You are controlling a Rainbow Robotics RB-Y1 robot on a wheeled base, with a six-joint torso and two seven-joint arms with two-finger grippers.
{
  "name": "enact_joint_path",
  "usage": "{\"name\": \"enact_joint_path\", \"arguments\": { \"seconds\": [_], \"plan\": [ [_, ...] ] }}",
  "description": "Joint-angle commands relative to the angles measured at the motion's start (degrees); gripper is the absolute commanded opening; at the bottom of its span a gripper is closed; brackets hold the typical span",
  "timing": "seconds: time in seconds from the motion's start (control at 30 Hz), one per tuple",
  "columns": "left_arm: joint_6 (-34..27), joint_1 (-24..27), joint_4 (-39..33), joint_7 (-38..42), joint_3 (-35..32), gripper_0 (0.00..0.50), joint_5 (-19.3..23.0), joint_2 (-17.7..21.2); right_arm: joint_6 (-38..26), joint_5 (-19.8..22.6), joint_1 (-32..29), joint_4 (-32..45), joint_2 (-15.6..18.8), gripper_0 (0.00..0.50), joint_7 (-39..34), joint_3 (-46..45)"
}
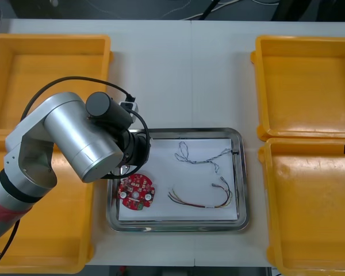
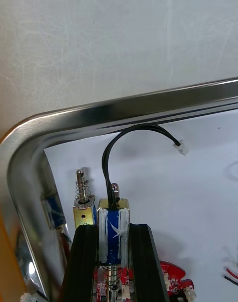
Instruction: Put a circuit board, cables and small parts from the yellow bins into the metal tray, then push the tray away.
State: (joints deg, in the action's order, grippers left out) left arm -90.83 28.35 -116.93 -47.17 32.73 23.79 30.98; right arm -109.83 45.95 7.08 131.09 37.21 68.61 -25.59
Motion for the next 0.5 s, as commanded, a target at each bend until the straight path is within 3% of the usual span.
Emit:
{"name": "enact_joint_path", "arguments": {
  "seconds": [0.03, 0.5],
  "plan": [
    [1.18, 0.21, -0.23, 3.49, 2.51, 0.0, -0.59, 1.45, -0.17, 0.28, -0.66, 1.71, 2.17, 0.5, -2.16, -1.57],
    [1.18, 0.3, 0.21, 3.67, 4.53, 0.0, -0.33, 0.74, -0.17, 0.28, -0.66, 1.71, 2.17, 0.5, -2.16, -1.57]
  ]
}}
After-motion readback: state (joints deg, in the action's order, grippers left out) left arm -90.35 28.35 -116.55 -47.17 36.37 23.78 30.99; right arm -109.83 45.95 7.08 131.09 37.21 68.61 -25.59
